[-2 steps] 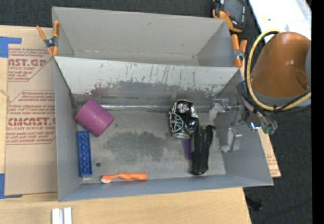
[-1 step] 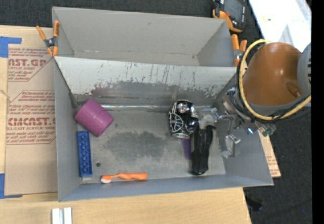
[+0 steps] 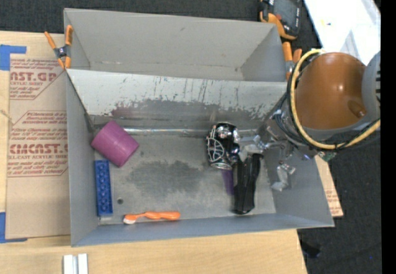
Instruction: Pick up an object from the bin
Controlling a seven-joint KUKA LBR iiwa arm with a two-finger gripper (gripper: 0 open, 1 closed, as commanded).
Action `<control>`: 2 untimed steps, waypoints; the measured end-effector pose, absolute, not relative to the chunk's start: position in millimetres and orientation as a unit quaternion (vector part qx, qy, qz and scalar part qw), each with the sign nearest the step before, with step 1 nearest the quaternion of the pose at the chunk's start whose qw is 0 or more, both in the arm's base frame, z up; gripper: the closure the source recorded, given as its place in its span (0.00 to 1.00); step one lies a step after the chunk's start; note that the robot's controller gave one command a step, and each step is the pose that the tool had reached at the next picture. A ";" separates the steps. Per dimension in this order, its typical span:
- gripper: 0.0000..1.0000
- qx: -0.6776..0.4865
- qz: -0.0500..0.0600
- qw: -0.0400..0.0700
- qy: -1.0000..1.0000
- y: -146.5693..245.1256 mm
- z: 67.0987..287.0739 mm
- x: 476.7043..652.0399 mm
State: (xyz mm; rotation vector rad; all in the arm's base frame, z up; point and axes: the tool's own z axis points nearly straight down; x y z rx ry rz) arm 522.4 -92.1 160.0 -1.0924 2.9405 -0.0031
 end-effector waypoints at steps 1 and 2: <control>0.00 -0.525 -0.001 0.002 0.851 -76.4 68.9 530.6; 1.00 -0.612 -0.005 0.007 0.791 -77.6 69.8 531.3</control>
Offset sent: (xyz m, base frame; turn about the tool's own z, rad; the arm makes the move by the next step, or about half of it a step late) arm 0.0086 0.0095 -0.0900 -0.6502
